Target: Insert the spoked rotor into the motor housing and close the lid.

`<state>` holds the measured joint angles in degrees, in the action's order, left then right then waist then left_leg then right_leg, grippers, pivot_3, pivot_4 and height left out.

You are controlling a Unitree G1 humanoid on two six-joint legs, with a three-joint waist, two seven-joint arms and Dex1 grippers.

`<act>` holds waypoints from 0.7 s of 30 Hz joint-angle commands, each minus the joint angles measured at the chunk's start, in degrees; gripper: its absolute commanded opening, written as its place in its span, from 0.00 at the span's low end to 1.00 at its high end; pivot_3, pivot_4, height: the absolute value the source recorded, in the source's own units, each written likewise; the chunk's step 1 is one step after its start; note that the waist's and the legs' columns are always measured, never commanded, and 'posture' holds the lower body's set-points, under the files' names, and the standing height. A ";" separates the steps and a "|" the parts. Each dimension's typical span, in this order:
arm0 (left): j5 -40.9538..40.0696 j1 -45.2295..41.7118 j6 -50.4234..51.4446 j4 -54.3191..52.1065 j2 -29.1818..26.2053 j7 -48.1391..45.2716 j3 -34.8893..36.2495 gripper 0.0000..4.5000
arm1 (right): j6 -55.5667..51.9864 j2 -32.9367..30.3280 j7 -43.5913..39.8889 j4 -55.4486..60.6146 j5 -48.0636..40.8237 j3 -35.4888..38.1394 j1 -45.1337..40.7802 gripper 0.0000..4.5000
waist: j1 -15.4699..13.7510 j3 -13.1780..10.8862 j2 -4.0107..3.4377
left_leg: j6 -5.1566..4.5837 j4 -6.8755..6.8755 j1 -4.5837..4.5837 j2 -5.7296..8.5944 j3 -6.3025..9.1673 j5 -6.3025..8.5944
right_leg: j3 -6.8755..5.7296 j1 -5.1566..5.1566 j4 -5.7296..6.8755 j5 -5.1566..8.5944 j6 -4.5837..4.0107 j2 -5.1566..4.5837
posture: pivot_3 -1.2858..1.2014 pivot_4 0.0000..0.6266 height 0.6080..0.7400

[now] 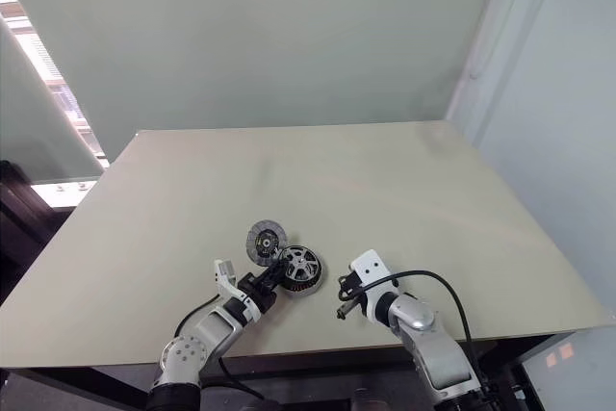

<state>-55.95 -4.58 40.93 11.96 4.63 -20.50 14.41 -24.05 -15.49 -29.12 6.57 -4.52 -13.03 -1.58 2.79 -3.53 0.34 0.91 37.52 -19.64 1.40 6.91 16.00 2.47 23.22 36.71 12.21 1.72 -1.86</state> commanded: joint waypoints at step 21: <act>-1.26 0.04 5.93 -10.29 0.41 5.76 -1.15 0.68 | 1.41 0.51 -0.19 0.90 -0.36 0.15 -1.57 0.00 | 0.03 0.00 -0.01 | 0.01 0.32 -0.03 -0.03 0.00 0.01 | -0.02 -0.05 0.05 -0.02 0.03 0.01 | 0.52 0.00 1.00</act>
<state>-56.70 -3.94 46.08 5.39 4.63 -15.63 14.26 -23.87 -15.06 -29.03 6.20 -4.47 -13.10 -1.70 2.82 -3.53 0.33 0.92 37.80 -19.69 1.37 6.92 16.01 2.45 23.20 36.76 12.19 1.75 -1.85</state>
